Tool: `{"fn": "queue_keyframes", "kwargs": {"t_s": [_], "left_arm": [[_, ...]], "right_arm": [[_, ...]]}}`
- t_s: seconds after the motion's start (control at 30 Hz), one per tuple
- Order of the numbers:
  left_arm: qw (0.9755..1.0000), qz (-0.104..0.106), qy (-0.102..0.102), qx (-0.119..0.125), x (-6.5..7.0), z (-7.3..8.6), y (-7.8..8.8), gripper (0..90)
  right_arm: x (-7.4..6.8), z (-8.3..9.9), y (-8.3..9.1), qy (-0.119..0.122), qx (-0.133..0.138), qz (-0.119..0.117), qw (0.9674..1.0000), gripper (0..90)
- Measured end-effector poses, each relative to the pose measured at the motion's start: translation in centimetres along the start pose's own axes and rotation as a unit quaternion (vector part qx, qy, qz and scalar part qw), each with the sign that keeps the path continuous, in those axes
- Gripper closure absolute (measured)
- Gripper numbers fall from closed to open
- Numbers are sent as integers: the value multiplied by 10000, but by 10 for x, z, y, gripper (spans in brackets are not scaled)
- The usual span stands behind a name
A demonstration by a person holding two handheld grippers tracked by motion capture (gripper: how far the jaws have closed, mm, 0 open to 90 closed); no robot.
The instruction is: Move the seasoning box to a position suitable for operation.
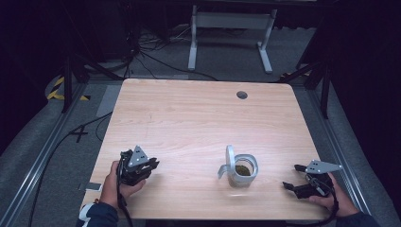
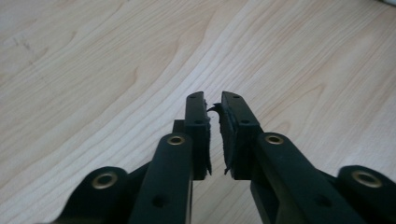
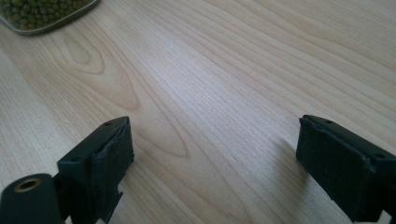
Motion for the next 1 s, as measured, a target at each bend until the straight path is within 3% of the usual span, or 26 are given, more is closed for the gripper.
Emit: {"fn": "queue_keyframes", "kwargs": {"t_s": [0.13, 0.2, 0.5, 0.8, 0.87, 1.0], "left_arm": [[9997, 81, -217, 2, 5, -7, 0, 893], [9997, 91, -209, 8, 7, -9, -1, 898], [9977, 382, -511, 237, 27, -36, -2, 900], [9924, 685, -925, 441, 56, -72, -11, 900], [9899, 767, -1101, 466, 64, -83, -18, 900], [9885, 841, -1162, 483, 69, -90, -22, 900]], "right_arm": [[0, 0, 0, 2, 0, 1, 10000, 108], [0, 0, 0, 9, 5, 0, 10000, 108], [0, 0, 0, 0, 1, 1, 10000, 108], [0, 0, 0, 7, 5, 1, 10000, 108], [0, 0, 0, 0, 1, 0, 10000, 108], [0, 0, 0, 0, 0, 0, 10000, 108]]}}
Point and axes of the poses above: each handheld gripper's, and its own axes: y roughly backward along the jaws, z roughly out of its underside, x roughly to its right, the point moved 2 cm from there along -y, roughly forward along the jaws, and after that the axes turned 1 degree about z, right-handed, at the moved point
